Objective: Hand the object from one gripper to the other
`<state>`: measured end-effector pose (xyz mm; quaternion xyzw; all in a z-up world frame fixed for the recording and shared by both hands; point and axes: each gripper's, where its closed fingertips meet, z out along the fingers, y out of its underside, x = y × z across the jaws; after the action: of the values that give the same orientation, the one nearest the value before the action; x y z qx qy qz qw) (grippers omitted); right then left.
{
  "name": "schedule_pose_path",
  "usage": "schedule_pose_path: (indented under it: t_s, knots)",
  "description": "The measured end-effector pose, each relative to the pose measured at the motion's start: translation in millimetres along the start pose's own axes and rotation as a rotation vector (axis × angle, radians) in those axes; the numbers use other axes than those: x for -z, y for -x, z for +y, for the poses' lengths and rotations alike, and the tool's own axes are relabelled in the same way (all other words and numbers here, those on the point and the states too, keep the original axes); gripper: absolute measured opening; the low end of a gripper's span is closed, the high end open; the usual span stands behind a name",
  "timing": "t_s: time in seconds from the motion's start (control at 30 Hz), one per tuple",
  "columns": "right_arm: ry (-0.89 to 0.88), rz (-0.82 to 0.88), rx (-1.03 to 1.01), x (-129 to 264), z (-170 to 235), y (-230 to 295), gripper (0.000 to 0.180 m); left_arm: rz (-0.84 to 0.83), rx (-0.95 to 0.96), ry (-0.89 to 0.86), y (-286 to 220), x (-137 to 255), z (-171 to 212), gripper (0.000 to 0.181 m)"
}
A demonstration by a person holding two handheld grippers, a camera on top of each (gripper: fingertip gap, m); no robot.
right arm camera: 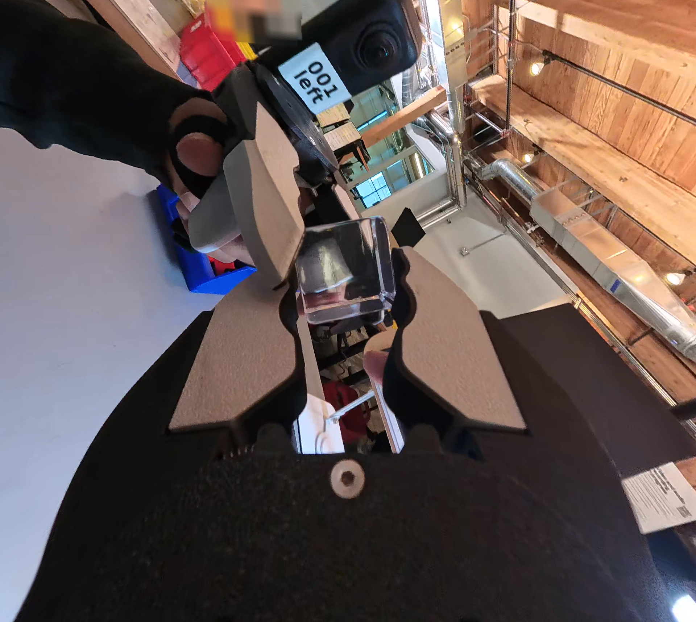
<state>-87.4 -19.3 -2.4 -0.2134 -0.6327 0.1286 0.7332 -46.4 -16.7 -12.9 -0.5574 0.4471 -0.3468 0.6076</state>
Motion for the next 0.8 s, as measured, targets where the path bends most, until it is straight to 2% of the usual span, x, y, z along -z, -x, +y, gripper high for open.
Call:
schedule_pose_path:
  t_s: [0.23, 0.47, 0.57, 0.8]
  knots:
    - [-0.041, -0.023, 0.016, 2, -12, 4, 0.047, 0.100, 0.041, -0.007, -13, 5, -3, 0.071]
    - [-0.048, -0.060, 0.022, 3, -18, 9, 0.047, 0.265, 0.199, -0.052, -25, 9, -5, 0.074]
    - [-0.050, -0.064, 0.015, 4, -21, 9, 0.047, 0.309, 0.253, -0.097, -25, 11, -9, 0.069]
    - [0.012, -0.027, 0.035, 2, -9, 3, 0.046, 0.154, 0.117, -0.053, -12, 7, -8, 0.068]
